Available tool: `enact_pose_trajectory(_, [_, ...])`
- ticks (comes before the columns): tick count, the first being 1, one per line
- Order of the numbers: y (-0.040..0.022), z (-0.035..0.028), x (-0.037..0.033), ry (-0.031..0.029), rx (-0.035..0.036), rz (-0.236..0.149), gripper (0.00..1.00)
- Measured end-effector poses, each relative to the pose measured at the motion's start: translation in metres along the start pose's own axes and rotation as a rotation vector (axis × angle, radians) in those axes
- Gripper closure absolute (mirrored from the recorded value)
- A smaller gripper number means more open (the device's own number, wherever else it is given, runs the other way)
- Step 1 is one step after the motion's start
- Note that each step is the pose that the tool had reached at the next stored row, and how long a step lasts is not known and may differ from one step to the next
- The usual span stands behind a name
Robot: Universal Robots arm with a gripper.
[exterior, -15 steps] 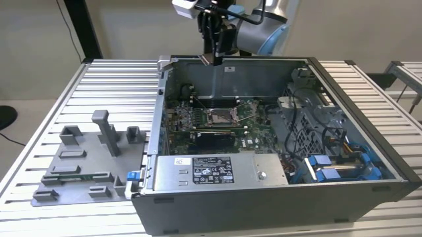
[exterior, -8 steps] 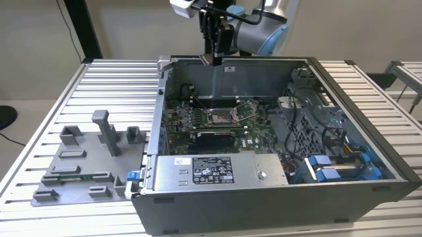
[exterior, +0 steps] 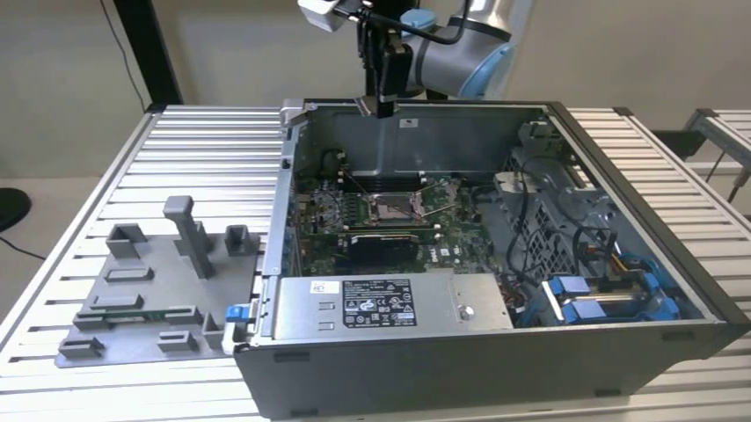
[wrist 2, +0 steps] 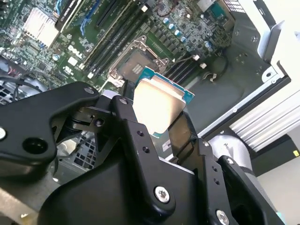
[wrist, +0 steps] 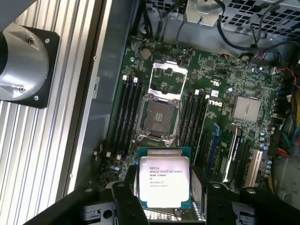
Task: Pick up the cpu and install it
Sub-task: 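Place the cpu into insertion slot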
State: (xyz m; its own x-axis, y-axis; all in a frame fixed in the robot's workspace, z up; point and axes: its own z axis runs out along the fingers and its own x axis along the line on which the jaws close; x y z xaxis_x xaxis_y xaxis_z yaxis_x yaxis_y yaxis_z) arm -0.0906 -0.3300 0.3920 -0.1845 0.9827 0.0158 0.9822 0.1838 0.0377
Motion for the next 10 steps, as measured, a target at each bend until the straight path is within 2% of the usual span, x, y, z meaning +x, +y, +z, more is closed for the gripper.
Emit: enact_pose_trajectory(10, [-0.0019,0.002,0.0005,-0.0101,-0.0017,0.038,1.0])
